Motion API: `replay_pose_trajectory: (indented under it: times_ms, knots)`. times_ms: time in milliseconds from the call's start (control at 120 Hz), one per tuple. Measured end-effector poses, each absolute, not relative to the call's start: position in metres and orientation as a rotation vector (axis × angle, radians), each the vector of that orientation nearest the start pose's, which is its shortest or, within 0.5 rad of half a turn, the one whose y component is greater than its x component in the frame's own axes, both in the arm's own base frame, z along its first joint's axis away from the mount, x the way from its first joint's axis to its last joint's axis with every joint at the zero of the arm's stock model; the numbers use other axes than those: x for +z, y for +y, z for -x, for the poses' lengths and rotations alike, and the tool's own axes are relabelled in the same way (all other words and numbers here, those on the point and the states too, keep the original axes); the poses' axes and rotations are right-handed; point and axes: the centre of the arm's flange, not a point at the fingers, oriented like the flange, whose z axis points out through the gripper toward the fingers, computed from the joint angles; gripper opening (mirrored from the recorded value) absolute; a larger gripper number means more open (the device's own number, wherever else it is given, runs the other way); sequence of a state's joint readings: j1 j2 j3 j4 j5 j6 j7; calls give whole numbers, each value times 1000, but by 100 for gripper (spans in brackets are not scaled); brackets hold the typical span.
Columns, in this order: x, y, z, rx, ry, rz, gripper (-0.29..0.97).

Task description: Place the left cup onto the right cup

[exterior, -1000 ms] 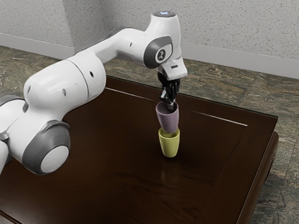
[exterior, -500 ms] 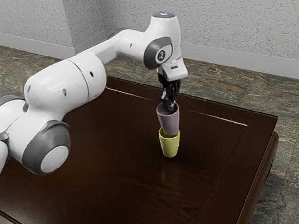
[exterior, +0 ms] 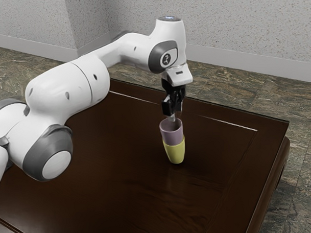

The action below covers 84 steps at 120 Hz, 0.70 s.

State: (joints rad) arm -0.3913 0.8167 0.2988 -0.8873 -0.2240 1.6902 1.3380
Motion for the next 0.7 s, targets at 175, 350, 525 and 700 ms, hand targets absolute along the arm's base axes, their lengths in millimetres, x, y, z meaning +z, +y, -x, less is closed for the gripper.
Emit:
replay_pose_trajectory:
  times_ms: [175, 350, 525, 700]
  knots:
    - [435, -172, -741, -20, 2126, 2306, 58]
    - [460, -160, -730, -28, 2110, 2313, 63]
    - [486, -151, -717, -33, 2092, 2304, 66]
    - [514, -137, -696, -33, 2062, 2311, 67]
